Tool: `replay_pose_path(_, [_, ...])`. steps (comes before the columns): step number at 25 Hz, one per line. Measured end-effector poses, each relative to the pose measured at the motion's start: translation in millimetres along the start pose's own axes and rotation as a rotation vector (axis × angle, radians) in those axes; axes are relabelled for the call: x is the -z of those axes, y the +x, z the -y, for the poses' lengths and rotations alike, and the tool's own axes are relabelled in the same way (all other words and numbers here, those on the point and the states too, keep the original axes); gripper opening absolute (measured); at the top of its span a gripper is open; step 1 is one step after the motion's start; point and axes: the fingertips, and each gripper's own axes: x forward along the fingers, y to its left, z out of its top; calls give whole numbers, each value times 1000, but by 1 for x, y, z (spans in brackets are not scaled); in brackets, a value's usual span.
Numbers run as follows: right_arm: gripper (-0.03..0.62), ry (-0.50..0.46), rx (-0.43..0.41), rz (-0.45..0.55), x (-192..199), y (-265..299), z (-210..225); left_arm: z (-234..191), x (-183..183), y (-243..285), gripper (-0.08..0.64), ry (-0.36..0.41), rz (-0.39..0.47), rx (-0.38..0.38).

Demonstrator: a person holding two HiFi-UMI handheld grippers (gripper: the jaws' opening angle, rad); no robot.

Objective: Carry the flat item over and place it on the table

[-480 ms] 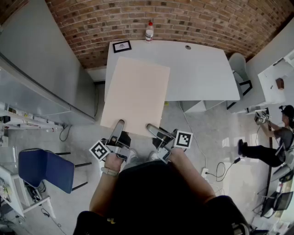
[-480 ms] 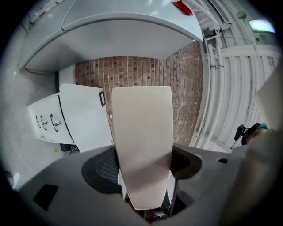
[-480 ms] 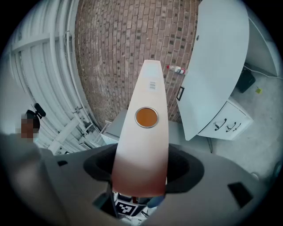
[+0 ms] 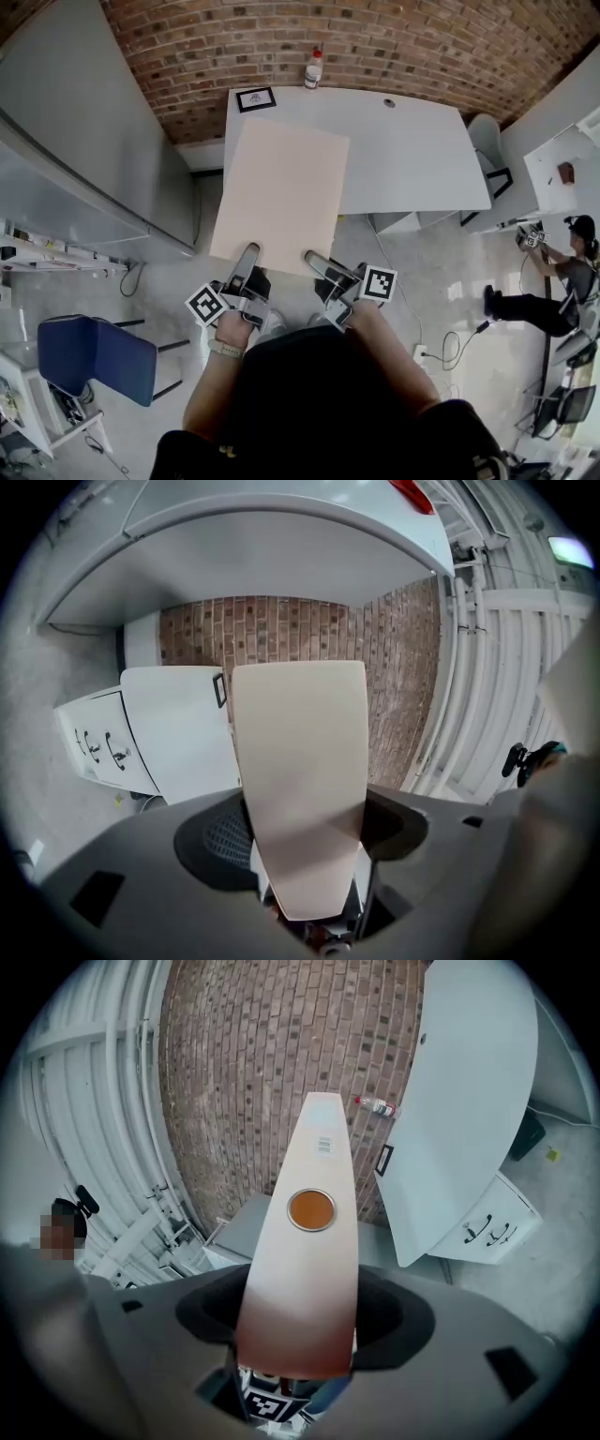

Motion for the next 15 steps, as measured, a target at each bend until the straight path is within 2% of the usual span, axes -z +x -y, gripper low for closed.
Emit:
replay_pose_path(5, [319,15,4,31,-4,19,5,-9,-17,1,304,-34,-12,-9])
replay_pose_path(15, [321,41,33,6,-28,42,37,-38,-38,32,302,-44,-16,-52])
